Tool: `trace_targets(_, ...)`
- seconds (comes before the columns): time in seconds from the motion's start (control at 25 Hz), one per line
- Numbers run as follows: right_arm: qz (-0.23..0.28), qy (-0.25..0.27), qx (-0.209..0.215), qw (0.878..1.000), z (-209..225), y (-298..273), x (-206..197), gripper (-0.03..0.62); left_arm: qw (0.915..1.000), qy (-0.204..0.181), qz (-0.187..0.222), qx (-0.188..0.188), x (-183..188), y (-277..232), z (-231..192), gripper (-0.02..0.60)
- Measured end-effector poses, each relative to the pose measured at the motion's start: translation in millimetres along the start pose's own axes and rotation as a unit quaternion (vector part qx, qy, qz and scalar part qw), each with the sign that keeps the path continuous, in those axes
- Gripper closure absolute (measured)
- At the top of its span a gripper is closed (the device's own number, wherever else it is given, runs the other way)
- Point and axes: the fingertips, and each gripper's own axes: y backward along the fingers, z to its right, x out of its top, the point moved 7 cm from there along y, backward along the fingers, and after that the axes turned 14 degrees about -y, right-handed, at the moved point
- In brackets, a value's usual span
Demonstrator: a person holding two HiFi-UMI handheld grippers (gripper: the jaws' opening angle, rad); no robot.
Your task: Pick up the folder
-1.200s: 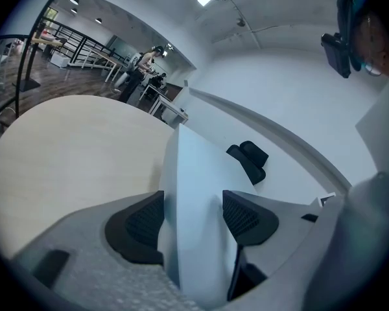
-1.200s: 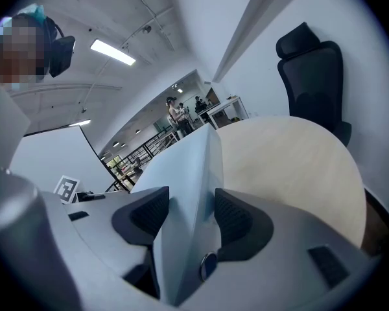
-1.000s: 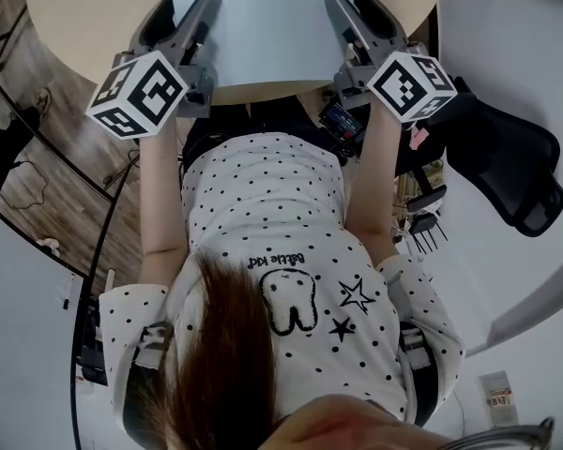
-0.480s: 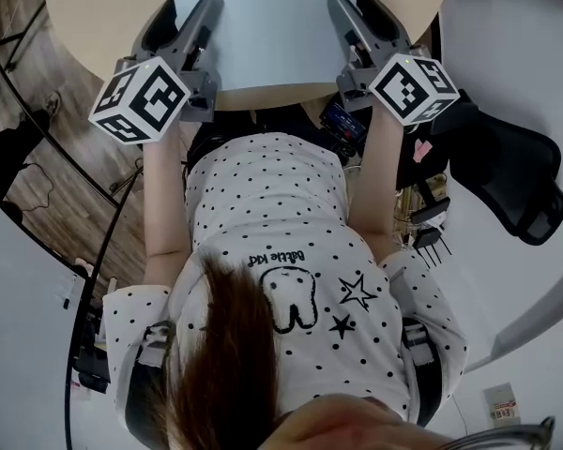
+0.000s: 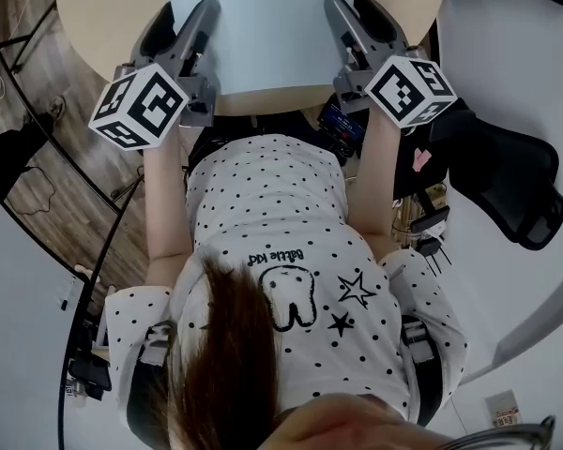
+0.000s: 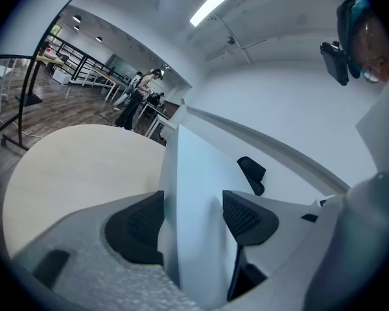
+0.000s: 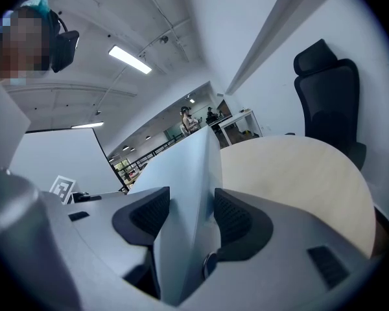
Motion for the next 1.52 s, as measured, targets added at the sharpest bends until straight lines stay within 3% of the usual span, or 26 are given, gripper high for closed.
trace_targets(1.0,0.016,0.037,0.03,0.999,-41,-6,24,0.385,0.9989,-0.013,0.043,0.014,36,22,-1,0.301)
trace_targets(1.52,0.034,0.033,0.03,0.998,-45,8,28,0.388,0.9977,-0.035,0.058,0.002,48,28,12,0.301)
